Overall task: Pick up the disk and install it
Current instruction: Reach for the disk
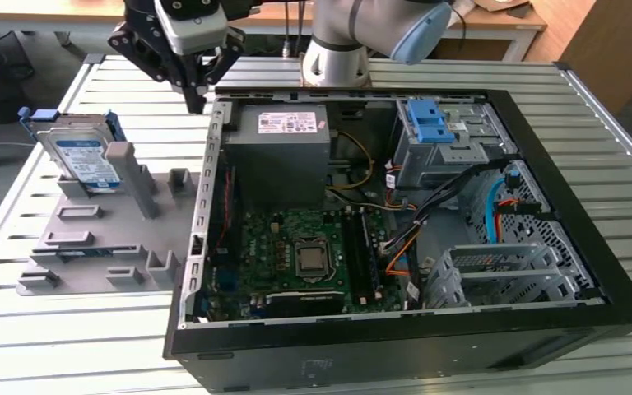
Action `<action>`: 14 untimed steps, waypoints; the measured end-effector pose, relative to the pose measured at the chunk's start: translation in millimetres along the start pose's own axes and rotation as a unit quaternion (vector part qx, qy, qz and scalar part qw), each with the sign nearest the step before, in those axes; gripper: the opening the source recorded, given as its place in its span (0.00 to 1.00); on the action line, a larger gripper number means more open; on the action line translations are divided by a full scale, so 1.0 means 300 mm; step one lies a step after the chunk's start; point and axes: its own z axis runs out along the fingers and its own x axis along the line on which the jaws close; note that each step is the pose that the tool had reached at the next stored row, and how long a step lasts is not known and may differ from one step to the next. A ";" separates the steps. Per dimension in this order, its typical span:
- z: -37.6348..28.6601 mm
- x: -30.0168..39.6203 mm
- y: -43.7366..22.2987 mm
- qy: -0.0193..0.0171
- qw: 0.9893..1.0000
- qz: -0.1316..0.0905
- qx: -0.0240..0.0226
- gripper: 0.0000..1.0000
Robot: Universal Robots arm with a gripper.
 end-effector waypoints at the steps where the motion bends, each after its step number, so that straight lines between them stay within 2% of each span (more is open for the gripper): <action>1: 0.000 0.003 0.000 0.000 1.000 0.000 0.000 0.11; 14: 0.005 0.047 -0.004 0.000 1.000 0.000 0.000 0.11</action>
